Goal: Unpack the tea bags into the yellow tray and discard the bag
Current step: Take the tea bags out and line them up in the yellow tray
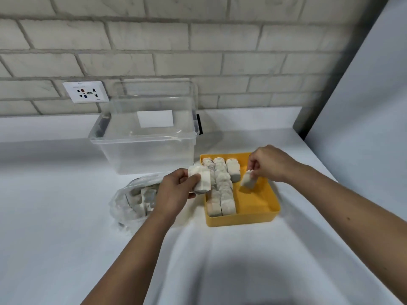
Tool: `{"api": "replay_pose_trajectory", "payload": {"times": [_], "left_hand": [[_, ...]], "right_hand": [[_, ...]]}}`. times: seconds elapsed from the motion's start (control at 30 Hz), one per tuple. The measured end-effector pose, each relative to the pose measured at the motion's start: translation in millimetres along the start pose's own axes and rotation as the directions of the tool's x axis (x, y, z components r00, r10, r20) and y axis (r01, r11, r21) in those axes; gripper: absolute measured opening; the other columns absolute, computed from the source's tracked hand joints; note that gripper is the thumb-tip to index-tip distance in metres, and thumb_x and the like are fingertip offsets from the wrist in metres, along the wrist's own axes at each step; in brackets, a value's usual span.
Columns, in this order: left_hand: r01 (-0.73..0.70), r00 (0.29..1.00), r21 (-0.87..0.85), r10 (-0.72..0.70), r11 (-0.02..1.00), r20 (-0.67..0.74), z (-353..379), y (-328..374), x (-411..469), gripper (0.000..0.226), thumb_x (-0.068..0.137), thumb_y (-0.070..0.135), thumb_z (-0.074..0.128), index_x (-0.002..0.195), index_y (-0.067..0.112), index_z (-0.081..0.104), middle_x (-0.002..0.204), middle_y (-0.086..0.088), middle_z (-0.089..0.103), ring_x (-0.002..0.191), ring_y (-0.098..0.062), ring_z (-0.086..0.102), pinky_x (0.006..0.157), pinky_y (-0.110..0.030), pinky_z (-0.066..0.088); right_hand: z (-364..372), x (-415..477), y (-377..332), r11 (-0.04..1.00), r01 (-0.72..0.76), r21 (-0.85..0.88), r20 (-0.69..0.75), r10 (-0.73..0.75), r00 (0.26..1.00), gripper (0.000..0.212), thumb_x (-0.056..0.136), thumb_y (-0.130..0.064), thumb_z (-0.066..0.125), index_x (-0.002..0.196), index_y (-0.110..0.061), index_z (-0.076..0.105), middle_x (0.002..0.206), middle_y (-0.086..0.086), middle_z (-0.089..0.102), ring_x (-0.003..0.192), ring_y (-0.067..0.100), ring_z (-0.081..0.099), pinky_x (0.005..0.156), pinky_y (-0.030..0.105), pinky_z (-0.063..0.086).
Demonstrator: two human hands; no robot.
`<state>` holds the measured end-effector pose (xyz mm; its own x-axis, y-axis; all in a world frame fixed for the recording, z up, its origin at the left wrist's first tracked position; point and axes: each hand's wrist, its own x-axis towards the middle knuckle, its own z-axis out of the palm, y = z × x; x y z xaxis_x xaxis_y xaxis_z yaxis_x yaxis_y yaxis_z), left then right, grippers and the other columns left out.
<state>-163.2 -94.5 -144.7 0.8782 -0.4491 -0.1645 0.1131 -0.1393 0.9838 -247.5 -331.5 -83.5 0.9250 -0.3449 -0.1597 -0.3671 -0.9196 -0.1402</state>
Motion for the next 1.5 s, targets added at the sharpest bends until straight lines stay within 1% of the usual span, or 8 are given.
{"api": "replay_pose_trajectory", "payload": {"times": [0.13,0.4,0.63,0.83,0.9,1.03,1.4,1.5], "left_hand": [[0.024,0.999,0.015,-0.025,1.0,0.024,16.6,-4.9,2.3,0.005,0.091,0.017,0.068,0.09,0.015,0.072,0.086,-0.011,0.075,0.084,-0.025,0.071,0.068,-0.029,0.059],[-0.004,0.998,0.131,-0.004,0.991,0.058,22.6,-16.9,14.8,0.015,0.086,0.028,0.072,0.084,0.013,0.071,0.076,-0.01,0.071,0.075,-0.021,0.068,0.088,-0.054,0.056],[0.019,0.998,0.117,-0.027,0.993,0.065,22.1,-15.8,18.4,0.008,0.09,0.02,0.071,0.089,0.012,0.072,0.09,-0.024,0.071,0.092,-0.039,0.069,0.085,-0.049,0.059],[0.08,0.995,0.012,-0.081,0.997,0.062,22.2,-11.1,14.0,0.011,0.089,0.017,0.072,0.097,0.01,0.074,0.085,-0.004,0.078,0.087,-0.022,0.075,0.074,-0.026,0.061],[0.102,0.994,-0.045,-0.1,0.994,0.051,24.2,-9.2,12.8,0.011,0.088,0.015,0.073,0.097,0.009,0.074,0.086,-0.006,0.078,0.087,-0.023,0.075,0.076,-0.03,0.062],[0.134,0.99,-0.149,-0.124,0.98,0.072,32.5,-1.7,11.3,0.014,0.091,0.011,0.069,0.101,0.001,0.071,0.089,-0.017,0.076,0.079,-0.024,0.075,0.061,-0.026,0.06],[0.232,0.968,-0.204,-0.205,0.951,0.144,42.7,2.4,5.4,0.016,0.093,0.018,0.067,0.096,0.004,0.074,0.084,-0.011,0.076,0.071,-0.019,0.072,0.062,-0.027,0.061],[0.228,0.971,-0.172,-0.21,0.958,0.118,43.4,1.6,7.6,0.015,0.093,0.015,0.067,0.094,0.001,0.073,0.078,-0.011,0.073,0.066,-0.018,0.068,0.062,-0.027,0.061]], "right_hand": [[24.8,16.7,11.1,0.998,-0.002,0.057,0.052,-0.001,0.999,0.01,0.076,-0.021,0.08,0.081,-0.026,0.073,0.087,-0.005,0.07,0.083,0.014,0.064,0.077,0.034,0.055],[50.3,52.3,12.7,0.99,0.019,0.137,-0.054,-0.012,0.998,0.015,0.077,-0.01,0.073,0.085,-0.02,0.067,0.087,-0.002,0.063,0.088,0.018,0.059,0.077,0.035,0.052],[67.5,64.2,12.4,0.971,0.038,0.236,-0.129,-0.008,0.992,0.022,0.077,-0.01,0.073,0.085,-0.023,0.057,0.09,0.002,0.064,0.088,0.019,0.06,0.077,0.038,0.054],[63.8,49.5,7.6,0.953,0.105,0.283,-0.289,-0.02,0.957,0.025,0.078,-0.019,0.078,0.098,-0.016,0.064,0.095,-0.002,0.065,0.084,0.012,0.06,0.075,0.027,0.051],[61.3,30.5,-3.0,0.846,0.128,0.517,-0.351,0.073,0.934,0.016,0.083,-0.027,0.076,0.091,-0.016,0.067,0.083,-0.005,0.066,0.066,0.006,0.061,0.064,0.024,0.052],[65.0,-5.8,-31.4,0.441,0.035,0.897,-0.101,0.127,0.987,0.021,0.079,-0.032,0.079,0.085,-0.014,0.069,0.064,0.0,0.064,0.049,0.015,0.059,0.048,0.028,0.052],[70.6,-21.5,-30.8,0.078,0.036,0.996,-0.057,0.282,0.958,0.012,0.083,-0.01,0.074,0.091,-0.001,0.072,0.063,0.005,0.068,0.047,0.015,0.058,0.047,0.023,0.053],[69.0,-19.9,-28.5,0.073,0.03,0.997,-0.05,0.286,0.957,0.013,0.084,-0.011,0.073,0.092,-0.001,0.07,0.062,0.004,0.066,0.045,0.014,0.057,0.045,0.023,0.05]]}}
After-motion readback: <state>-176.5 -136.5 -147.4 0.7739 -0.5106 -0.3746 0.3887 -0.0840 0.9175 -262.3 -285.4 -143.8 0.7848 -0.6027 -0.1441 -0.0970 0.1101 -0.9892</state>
